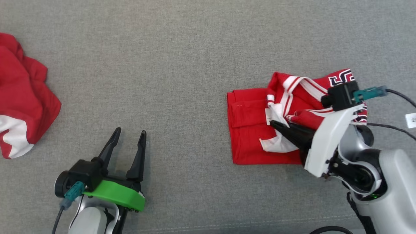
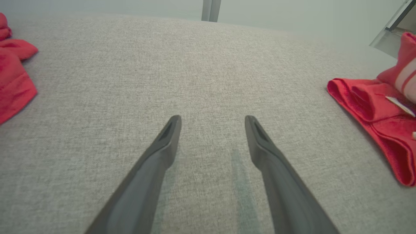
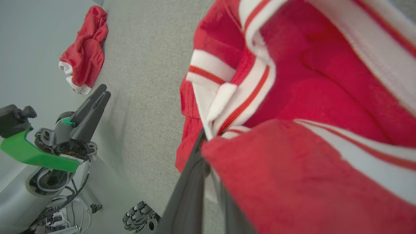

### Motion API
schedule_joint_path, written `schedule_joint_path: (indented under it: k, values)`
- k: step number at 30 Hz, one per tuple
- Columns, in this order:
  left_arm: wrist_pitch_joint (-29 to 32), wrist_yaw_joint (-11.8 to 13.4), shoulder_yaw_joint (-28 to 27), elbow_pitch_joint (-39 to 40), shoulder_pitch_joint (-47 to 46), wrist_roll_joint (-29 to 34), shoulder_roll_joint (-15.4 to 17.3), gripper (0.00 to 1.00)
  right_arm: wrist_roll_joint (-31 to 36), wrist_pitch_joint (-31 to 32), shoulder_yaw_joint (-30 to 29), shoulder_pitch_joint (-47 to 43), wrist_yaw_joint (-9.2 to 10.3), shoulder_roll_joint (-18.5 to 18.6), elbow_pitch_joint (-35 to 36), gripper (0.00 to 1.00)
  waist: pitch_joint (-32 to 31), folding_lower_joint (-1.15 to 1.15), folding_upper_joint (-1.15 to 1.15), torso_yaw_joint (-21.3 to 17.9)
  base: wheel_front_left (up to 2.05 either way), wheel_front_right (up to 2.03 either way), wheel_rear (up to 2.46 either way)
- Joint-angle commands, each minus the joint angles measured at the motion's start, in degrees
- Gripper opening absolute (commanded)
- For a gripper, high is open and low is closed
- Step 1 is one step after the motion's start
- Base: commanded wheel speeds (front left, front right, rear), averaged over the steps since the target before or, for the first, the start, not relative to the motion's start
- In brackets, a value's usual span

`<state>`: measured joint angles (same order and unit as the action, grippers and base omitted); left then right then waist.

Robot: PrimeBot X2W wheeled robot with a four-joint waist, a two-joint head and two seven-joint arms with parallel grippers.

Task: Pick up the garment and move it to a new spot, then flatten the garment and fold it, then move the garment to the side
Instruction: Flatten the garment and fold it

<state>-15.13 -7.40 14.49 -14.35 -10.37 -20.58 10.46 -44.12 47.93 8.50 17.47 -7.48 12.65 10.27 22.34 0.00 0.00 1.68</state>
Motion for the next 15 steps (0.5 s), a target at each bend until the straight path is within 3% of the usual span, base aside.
schedule_joint_path:
  k: [1, 8, 9, 10, 15]
  values:
    - [0.01, -0.15, -0.27, -0.81, -1.02, 0.26, 0.38, 1.0, 1.45, -1.5, 1.22, 1.13, -0.02, -0.23, -1.14, 0.0, 1.32, 0.0, 0.0, 1.1, 0.0, 0.0, 0.0]
    - [0.01, -0.16, -0.58, -4.06, -2.7, 1.79, -0.56, 1.0, 4.11, -7.62, 6.77, 4.03, -0.02, -1.17, -7.3, 0.0, 2.38, 0.0, 0.0, 2.45, 0.0, 0.0, 0.0]
    - [0.01, -0.16, -0.87, -4.46, -2.57, 1.94, -0.64, 1.0, 4.51, -8.74, 7.37, 4.72, -0.02, -1.23, -7.49, 0.24, 2.38, 0.0, 0.0, 2.42, 0.0, 0.0, 0.0]
    - [0.01, -0.16, -1.08, -4.74, -2.41, 2.04, -0.74, 1.0, 4.6, -9.48, 8.52, 5.16, -0.02, -1.08, -7.49, 1.0, 2.28, 0.0, 0.0, 2.32, 0.0, 0.0, 0.0]
    - [0.06, -0.14, -3.64, -6.14, 0.26, 2.55, -0.24, 1.0, 1.1, -11.02, 12.94, 4.31, -0.02, 1.65, -0.99, 1.0, 0.49, 0.0, 0.0, 0.22, 0.0, 0.0, 0.0]
